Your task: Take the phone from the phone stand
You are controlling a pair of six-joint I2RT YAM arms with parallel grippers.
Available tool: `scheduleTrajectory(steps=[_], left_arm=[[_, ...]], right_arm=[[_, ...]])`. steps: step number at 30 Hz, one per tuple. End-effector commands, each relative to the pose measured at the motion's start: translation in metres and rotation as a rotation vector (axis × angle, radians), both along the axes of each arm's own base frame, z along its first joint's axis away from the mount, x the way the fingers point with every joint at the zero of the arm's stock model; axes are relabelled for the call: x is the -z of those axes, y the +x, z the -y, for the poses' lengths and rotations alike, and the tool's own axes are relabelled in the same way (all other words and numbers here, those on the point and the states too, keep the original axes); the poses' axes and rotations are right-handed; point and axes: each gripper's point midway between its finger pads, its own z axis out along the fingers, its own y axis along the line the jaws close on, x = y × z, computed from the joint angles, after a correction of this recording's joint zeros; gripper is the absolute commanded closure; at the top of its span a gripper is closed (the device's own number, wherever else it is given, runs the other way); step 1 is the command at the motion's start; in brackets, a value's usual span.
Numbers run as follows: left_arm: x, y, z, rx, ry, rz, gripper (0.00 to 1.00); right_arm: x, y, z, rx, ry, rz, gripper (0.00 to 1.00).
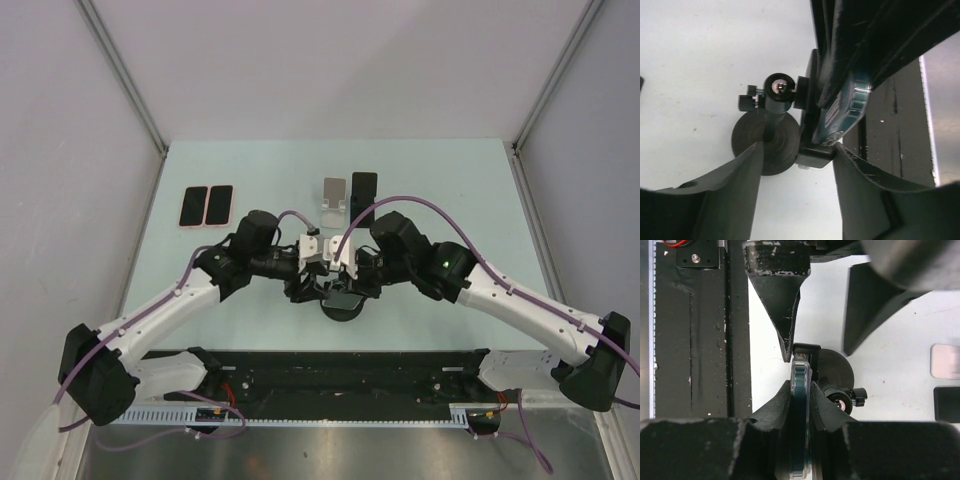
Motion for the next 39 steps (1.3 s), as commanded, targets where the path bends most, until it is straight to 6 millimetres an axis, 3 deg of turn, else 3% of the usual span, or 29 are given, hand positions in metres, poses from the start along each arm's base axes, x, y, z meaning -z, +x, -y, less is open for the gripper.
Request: scheduleTrajectory(steps=[1,5,8,19,25,30,36,39], left_arm=[[-0.016,-0.006,0.008,0.085,-0.041,0.026,0.46],[-0.018,-0.009,0.007,0.111,-0.05,0.023,0.84],[-0.024,-0.012,0.0,0.134,-0.092,0.003,1.0],[-0.035,-0.019,-0.013,0.191,-0.167,-0.076,1.0],[-0.031,-0.009,-0.019,0.14,-0.142,-0.082,1.0],[-0.019,0.013,-0.023,0.029,-0.079,-0.111,0.99],[0.0,0.033,-0.028,-0.087,0.004,-0.133,0.8],[0.002,0.043,-0.034,-0.141,0.027,-0.111,0.77]], right_arm=[[0.022,-0.014,0.01,-0.009,-0.099,-0.076,1.0],[0.028,-0.022,0.014,-0.028,-0.131,-0.091,1.0],[0.032,-0.027,0.02,-0.031,-0.165,-0.1,1.0],[0.029,-0.038,0.039,-0.023,-0.207,-0.09,1.0],[0.024,-0.04,0.042,-0.025,-0.196,-0.072,1.0],[0.026,-0.045,0.036,-0.054,-0.201,-0.076,1.0],[0.029,-0.047,0.033,-0.065,-0.21,-0.076,1.0],[0.029,-0.048,0.033,-0.07,-0.208,-0.078,1.0]])
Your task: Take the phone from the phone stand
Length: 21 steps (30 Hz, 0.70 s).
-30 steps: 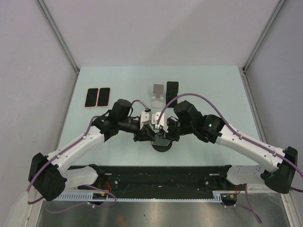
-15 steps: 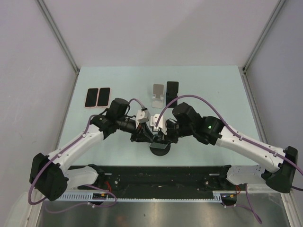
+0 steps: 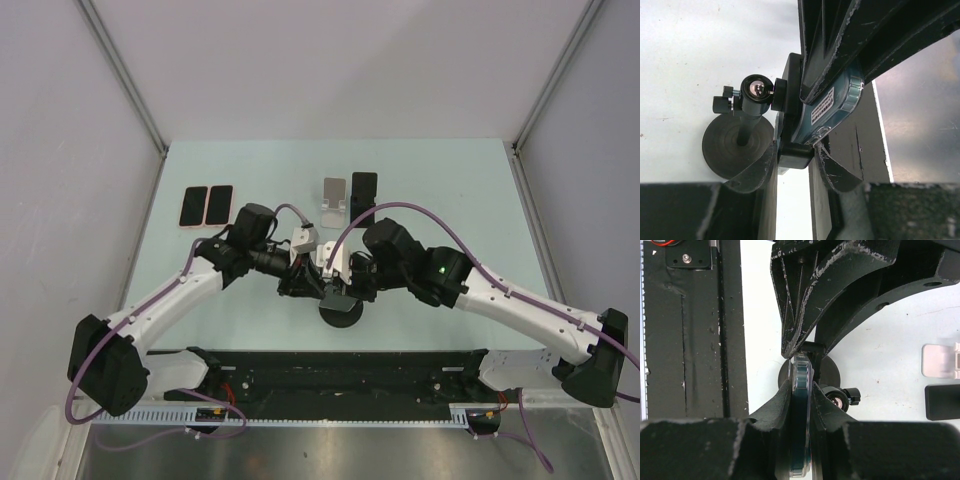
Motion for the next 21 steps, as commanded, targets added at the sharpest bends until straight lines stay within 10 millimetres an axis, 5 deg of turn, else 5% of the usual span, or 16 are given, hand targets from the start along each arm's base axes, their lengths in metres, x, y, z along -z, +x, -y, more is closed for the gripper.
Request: scheduleTrajectory(steps=[1,9,14,21], left_arm=[[0.002,0.062,-0.028,-0.262,0.11,0.102,0.76],[0.002,0.094,-0.051,-0.486,0.194,0.087,0.53],[0.006,0.102,-0.06,-0.558,0.208,0.04,0.46],[-0.019,0.084,-0.051,-0.52,0.127,0.056,0.27]], right_arm=[[0.031,-0.044,0.04,-0.083,-0.186,-0.13,1.0],[0.034,-0.044,0.039,-0.084,-0.198,-0.138,1.0],[0.039,-0.042,0.038,-0.08,-0.215,-0.144,1.0],[0.036,-0.035,0.032,-0.059,-0.193,-0.12,1.0]])
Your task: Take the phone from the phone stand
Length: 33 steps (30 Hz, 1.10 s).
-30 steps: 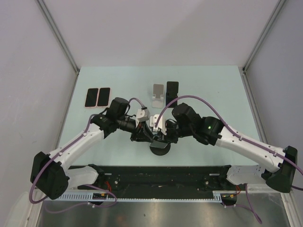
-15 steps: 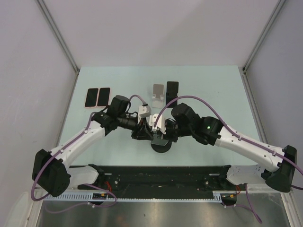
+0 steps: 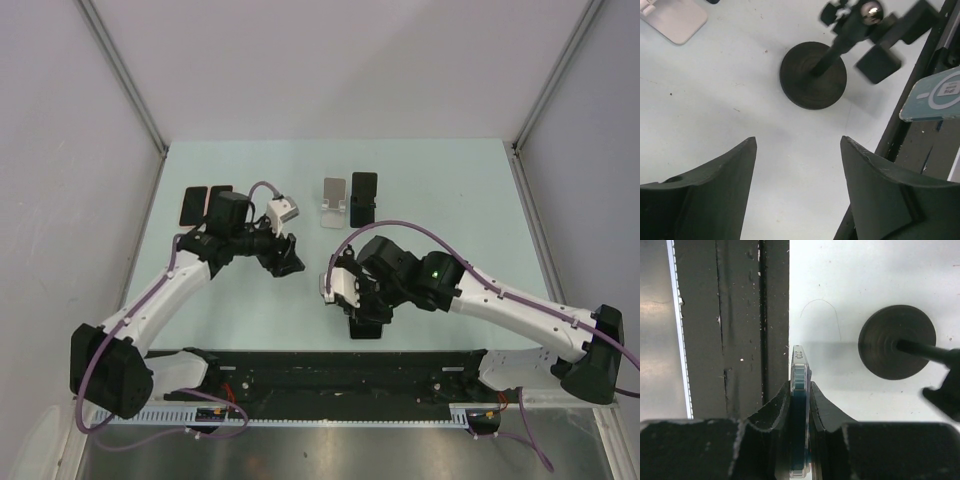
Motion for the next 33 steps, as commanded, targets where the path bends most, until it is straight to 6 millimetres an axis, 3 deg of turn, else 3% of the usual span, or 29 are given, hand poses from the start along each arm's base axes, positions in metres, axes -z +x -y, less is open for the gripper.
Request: scheduleTrajectory(steps=[1,8,15,24,33], left_arm=[[-0.041,-0.007,0.008,-0.004,-0.076,0.084,0.25],[-0.05,-0.022,0.001,-0.045,-0.102,0.139,0.17],[-0.072,-0.035,-0.001,-0.083,-0.189,0.226,0.11],[-0.107,-0.079,0.017,0.03,-0.352,0.367,0.06],[-0.128,-0.085,0.023,-0.073,-0.394,0.474,0.0]], right_arm=[[-0.018,0.009,-0.013,0.009,0.077,0.048,1.0],[-0.024,0.022,-0.027,0.041,0.127,0.08,1.0],[-0.048,0.038,-0.028,0.115,0.235,0.081,1.0],[-0.1,0.032,-0.026,0.126,0.454,0.011,1.0],[-0.156,0.045,-0.013,0.243,0.664,-0.024,1.0]])
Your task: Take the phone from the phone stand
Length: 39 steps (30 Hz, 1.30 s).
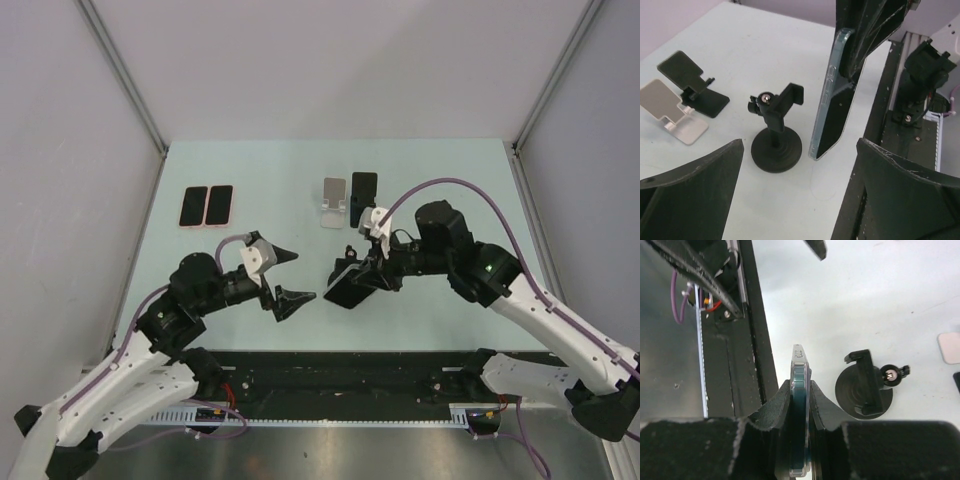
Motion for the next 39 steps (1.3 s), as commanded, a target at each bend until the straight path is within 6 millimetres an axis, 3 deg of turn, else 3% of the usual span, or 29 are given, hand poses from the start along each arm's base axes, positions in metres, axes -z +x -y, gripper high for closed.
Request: scheduleTrajectory(steps=[1,3,5,8,10,11,12,16,23,33,39], left_arm=[[-0.027,0.018,-0.006,-0.175,-0.082,0.061,0.0],[-0.036,0.015,-0.004,-0.193,-0.095,0.077,0.0],[-0.041,0.026,-0.01,-0.294,-0.096,0.081,0.0],[-0.04,0.034,-0.012,-0.39,-0.036,0.136,0.0],[-0.039,0.028,0.0,-0.378,0.008,0.172,0.0],[-0.04,0.034,-0.006,-0.431,0.052,0.224,0.0],[-0.041,0.026,0.002,-0.407,0.073,0.251,0.0],[-0.045,0.025,0.012,-0.417,0.156,0.35,0.0],[-0.058,0.026,0.021,-0.469,0.155,0.452,0.0],[-0.059,0.007,0.05,-0.322,0.066,0.401,0.0],[-0.042,0.003,0.063,-0.278,0.089,0.371,0.0]], right_arm=[[-0.058,0.005,-0.003,0.059,0.209,0.005,1.0],[-0.066,0.015,-0.001,0.122,0.239,-0.002,1.0],[-0.073,0.02,-0.001,0.172,0.273,-0.048,1.0],[-0.078,0.027,-0.002,0.234,0.31,-0.106,1.0],[-0.077,0.031,-0.003,0.262,0.319,-0.132,1.0],[-0.078,0.033,-0.004,0.274,0.327,-0.151,1.0],[-0.078,0.034,-0.004,0.283,0.332,-0.16,1.0],[-0.08,0.038,-0.008,0.291,0.351,-0.185,1.0],[-0.077,0.043,-0.015,0.291,0.365,-0.216,1.0],[-0.075,0.047,-0.02,0.295,0.381,-0.233,1.0],[-0.077,0.046,-0.024,0.277,0.396,-0.243,1.0]])
